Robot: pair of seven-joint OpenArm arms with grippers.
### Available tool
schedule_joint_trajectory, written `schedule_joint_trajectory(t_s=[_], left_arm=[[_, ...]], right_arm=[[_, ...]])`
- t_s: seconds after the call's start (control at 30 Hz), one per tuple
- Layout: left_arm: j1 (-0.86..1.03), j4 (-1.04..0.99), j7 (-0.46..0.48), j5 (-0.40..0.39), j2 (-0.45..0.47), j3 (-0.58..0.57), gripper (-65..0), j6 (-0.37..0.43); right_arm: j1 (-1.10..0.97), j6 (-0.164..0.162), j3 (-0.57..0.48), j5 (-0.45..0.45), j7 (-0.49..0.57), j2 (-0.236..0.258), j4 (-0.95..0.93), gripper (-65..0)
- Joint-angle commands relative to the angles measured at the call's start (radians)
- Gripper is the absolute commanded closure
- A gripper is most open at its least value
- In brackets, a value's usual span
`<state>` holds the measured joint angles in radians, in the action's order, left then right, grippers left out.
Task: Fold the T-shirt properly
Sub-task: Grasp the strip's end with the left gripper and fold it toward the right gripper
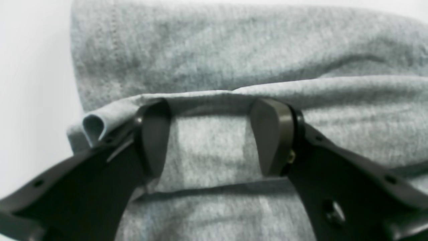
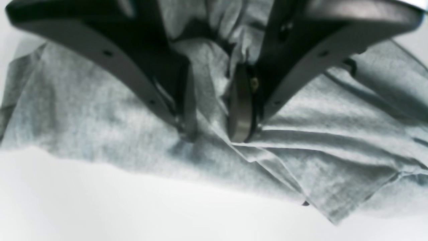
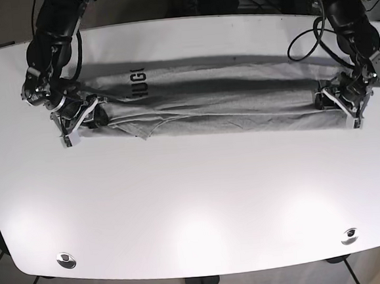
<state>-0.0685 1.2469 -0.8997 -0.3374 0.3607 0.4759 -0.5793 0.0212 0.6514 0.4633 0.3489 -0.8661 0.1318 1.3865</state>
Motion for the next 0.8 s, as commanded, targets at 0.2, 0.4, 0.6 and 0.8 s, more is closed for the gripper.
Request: schedule_joint_trajectory(t_s=[0.2, 0.4, 0.6, 0.8], left_arm=[[-0.009, 0.19, -0.097, -0.056, 0.004, 0.07, -38.9, 0.002], [0.026, 0.199, -0.154, -0.311, 0.011, 0.291, -52.1, 0.002], [0.028, 0.024, -0.154, -0.314, 0.007, 0.294, -52.8, 0.002], [0.026, -0.066, -0.154, -0.314, 0.008, 0.208, -51.0, 0.002]], right_arm=[[0.01, -0.02, 0.005, -0.032, -0.071, 0.016, 0.158, -17.1], [-0.05, -0.014, 0.005, -0.03, -0.112, -0.005, 0.333, -17.1], [-0.076, -0.012, 0.005, -0.03, -0.112, -0.011, 0.333, -17.1], [-0.077, -0.012, 0.009, -0.029, -0.112, -0.013, 0.328, -17.1]])
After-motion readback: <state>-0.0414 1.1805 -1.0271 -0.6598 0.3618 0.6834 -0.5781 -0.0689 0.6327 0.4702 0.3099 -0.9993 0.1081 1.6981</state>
